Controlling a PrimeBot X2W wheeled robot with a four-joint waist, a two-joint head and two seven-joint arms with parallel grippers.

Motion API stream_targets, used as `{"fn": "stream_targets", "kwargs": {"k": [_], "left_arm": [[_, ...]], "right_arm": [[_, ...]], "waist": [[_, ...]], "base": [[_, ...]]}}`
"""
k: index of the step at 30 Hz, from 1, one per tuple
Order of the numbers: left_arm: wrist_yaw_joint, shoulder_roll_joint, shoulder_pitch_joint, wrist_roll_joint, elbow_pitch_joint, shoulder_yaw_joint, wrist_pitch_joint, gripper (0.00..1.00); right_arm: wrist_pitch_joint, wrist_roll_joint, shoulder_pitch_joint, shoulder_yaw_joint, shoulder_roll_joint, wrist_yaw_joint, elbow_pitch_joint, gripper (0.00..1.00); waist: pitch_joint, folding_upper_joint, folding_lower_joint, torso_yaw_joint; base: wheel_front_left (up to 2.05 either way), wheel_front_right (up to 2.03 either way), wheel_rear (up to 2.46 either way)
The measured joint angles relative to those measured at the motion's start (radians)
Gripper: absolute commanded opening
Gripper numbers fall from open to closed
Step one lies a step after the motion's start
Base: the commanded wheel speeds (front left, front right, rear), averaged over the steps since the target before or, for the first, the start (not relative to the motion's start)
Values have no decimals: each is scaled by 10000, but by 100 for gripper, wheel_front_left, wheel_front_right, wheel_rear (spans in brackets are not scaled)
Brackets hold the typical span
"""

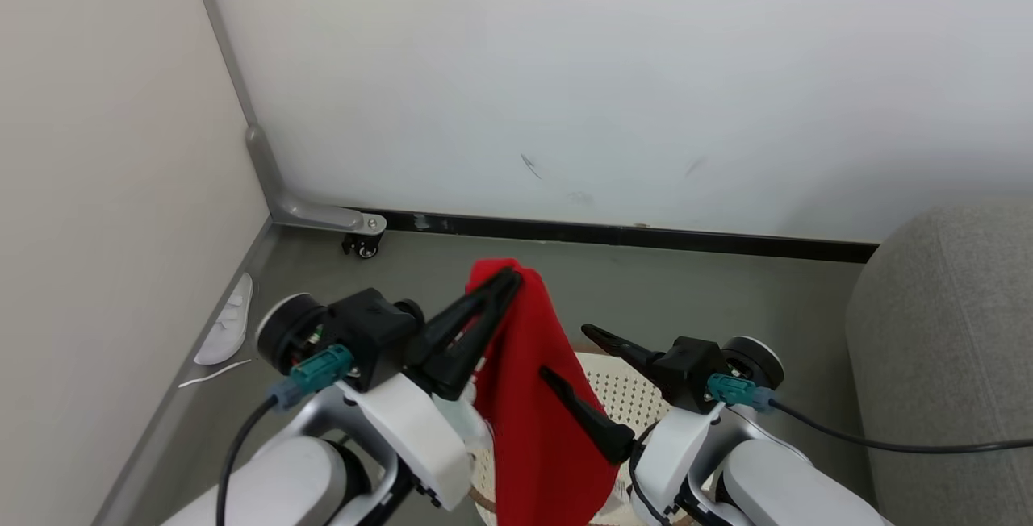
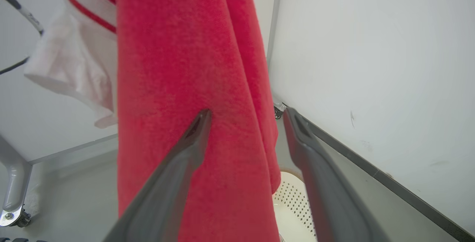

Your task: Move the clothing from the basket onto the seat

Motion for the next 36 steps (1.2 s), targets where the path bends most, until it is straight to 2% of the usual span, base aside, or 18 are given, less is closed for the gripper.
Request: {"fn": "stream_targets", "kwargs": {"k": [5,16,22,32,36], "left_arm": [[-314,-188,12,-477,-374,-336,259,0],[-1258,-128,220,-1338,-734,-915,832,0],[-1285,-21,219,-1369,-650,-721,945,0],[-1051,510,220,-1446,-192,-44,922,0],[-1049,535,220,-1446,-167,54,851,0]], "right_arm": [[0,180,2,240,-155,0,48,100],[104,594,1,961,-437,0,-100,100],[190,899,-17,1283,-539,0,-291,100],[190,1210,56,1172,-650,0,-529,100],[190,1292,58,1135,-671,0,-658,100]], "waist": [[-175,0,0,21],[-338,1,0,116],[-283,0,0,121],[-31,0,0,54],[65,0,0,11]], "base": [[0,0,0],[0,0,0],[0,0,0],[0,0,0],[0,0,0]]}}
